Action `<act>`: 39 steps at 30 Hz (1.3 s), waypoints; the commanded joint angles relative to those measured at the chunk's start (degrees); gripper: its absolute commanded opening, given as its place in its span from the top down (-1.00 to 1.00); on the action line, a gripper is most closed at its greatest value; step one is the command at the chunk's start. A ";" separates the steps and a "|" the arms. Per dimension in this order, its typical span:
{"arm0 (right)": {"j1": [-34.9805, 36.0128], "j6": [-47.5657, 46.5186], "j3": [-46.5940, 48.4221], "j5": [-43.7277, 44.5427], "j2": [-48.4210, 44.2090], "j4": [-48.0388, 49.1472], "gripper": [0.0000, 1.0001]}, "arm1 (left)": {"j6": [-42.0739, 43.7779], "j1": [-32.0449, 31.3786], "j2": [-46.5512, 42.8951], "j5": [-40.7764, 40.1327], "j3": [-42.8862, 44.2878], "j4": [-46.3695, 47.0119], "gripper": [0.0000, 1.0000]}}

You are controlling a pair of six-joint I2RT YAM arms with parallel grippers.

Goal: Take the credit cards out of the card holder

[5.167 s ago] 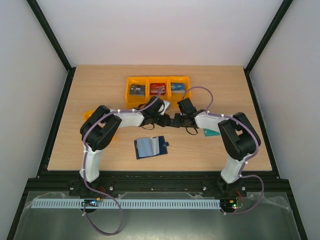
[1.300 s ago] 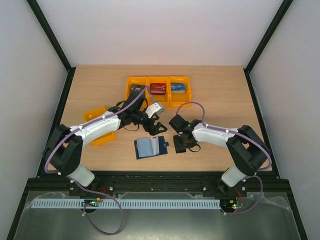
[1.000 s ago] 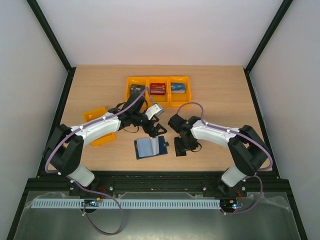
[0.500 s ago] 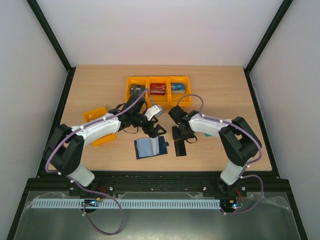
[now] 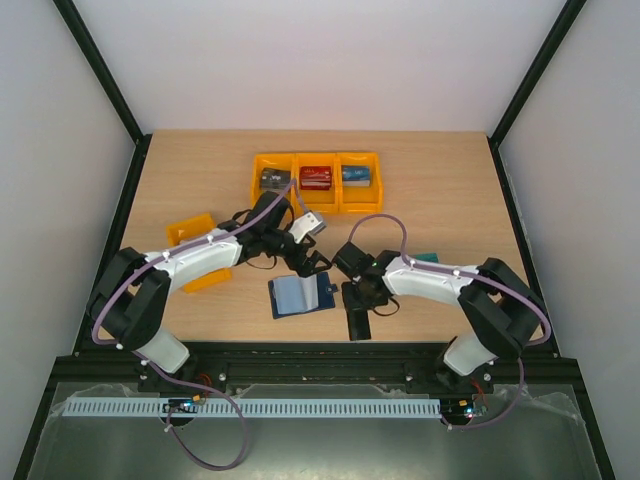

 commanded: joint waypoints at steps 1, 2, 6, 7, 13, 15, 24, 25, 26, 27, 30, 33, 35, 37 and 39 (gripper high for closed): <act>1.87 4.22 -3.14 -2.22 -1.86 -6.76 0.97 | -0.91 -0.83 -0.19 2.07 -2.52 2.34 -0.93; 2.12 4.53 -2.82 -2.07 -2.74 -7.86 0.97 | -1.04 -1.02 0.13 2.25 -2.48 2.11 -0.93; 2.37 4.45 -2.10 -2.17 -5.07 -11.50 0.97 | -0.51 -2.29 0.50 1.49 -2.31 1.47 -0.93; 2.46 4.37 -1.98 -2.05 -5.24 -12.06 0.97 | -0.39 -2.55 0.41 1.47 -2.59 1.82 -0.93; 2.51 3.79 8.25 6.51 -4.62 -19.59 0.57 | 0.31 -3.68 0.85 1.13 -2.50 1.80 -0.93; 3.11 8.42 9.35 7.97 -7.35 -21.83 0.00 | 0.45 -3.84 0.30 1.12 -2.83 2.21 -0.93; 18.10 30.35 7.22 7.59 -6.54 -20.66 -0.97 | 0.51 -3.78 -3.89 1.19 -3.98 3.14 -0.94; 18.74 31.25 6.66 7.38 -6.00 -20.55 -0.97 | 0.38 -3.74 -4.18 1.41 -4.12 3.18 -0.94; 19.02 32.24 5.46 7.12 -6.12 -20.04 -0.97 | 0.29 -3.78 -4.47 1.78 -4.16 3.20 -0.94; 19.07 33.08 4.17 6.86 -6.73 -19.26 -0.97 | 0.18 -3.71 -4.75 2.11 -4.22 3.23 -0.95; 19.08 34.63 0.08 4.87 -7.96 -16.00 -0.97 | 0.14 -3.70 -5.44 2.81 -4.35 3.33 -0.95; 19.90 34.34 -0.68 2.58 -6.58 -12.46 -0.98 | 0.39 -3.69 -5.49 2.79 -4.42 3.47 -0.94; 20.43 33.83 -0.30 2.07 -5.17 -12.24 -0.93 | 0.44 -3.69 -5.45 2.77 -4.44 3.49 -0.95; 20.48 33.33 -1.45 1.50 -4.65 -12.29 -0.86 | 0.60 -3.62 -5.52 2.64 -4.55 3.44 -0.94; 20.48 33.41 -4.03 0.79 -4.98 -11.20 -0.70 | 0.70 -3.60 -5.53 2.68 -4.47 3.48 -0.95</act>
